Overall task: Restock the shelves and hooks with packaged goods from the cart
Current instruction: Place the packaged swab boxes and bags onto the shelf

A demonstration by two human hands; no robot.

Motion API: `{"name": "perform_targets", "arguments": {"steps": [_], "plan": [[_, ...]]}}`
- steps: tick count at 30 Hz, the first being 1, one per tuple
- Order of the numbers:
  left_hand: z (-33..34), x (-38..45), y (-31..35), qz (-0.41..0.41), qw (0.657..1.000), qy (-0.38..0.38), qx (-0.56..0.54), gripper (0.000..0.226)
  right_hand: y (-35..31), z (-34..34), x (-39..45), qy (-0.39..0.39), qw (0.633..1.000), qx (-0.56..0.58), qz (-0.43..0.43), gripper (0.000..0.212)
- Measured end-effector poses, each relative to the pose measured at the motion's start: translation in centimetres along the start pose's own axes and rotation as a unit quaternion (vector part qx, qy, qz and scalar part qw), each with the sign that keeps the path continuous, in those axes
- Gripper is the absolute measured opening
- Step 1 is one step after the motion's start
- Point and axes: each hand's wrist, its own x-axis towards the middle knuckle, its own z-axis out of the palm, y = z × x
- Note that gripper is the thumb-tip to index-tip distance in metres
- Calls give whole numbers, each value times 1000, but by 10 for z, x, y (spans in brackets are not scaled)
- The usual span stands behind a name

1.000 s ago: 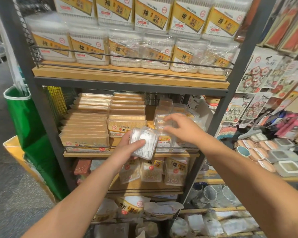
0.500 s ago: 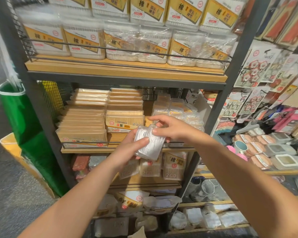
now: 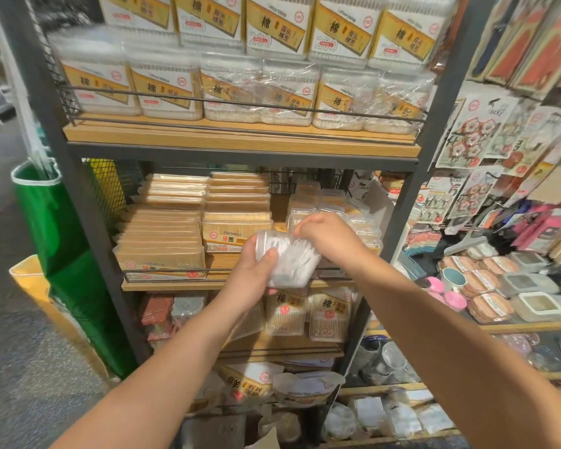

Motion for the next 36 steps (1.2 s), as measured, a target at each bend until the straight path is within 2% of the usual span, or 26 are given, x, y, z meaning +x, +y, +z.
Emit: {"name": "perform_targets", "arguments": {"steps": [2,4,6,9,12,14,16,18,20,22,27,29,32,36], "plan": [[5,-4,0,0,1000,-17,-26,42,-4,3,1,24,1000,-9,16,27],[7,-7,-1,-7,998,-33,-59,58,-12,5,1,28,999,-34,19,40],[6,-8,-4,-9,996,-46,-73,77,-19,6,-1,6,997,-74,31,61],[2,-8,-10,-13,996,-79,-48,102,-29,5,-3,-57,987,-135,60,79],[-1,-7,-13,-19,993,-96,-64,103,-37,6,-2,-73,985,-136,81,86],[-4,-6,-13,-29,989,-106,-98,100,-37,6,0,-97,986,-95,99,88],[-8,-3,-15,-47,981,-106,-156,95,-32,4,1,-163,980,4,116,78],[-15,0,-19,-72,967,-99,-222,94,-23,2,2,-219,965,88,114,54],[-20,1,-23,-88,953,-94,-275,95,-14,2,3,-248,956,120,97,31],[-21,3,-25,-93,945,-91,-299,87,-7,4,4,-236,959,134,76,27],[-16,5,-21,-93,956,-89,-262,46,4,3,5,-182,966,171,73,10],[-14,5,-18,-92,961,-86,-247,46,4,1,2,-172,966,180,71,6],[-12,8,-16,-85,970,-72,-214,59,6,-7,-2,-158,971,166,69,7],[-14,12,-22,-103,971,-36,-213,39,13,-41,-12,-124,984,89,90,9]]}}
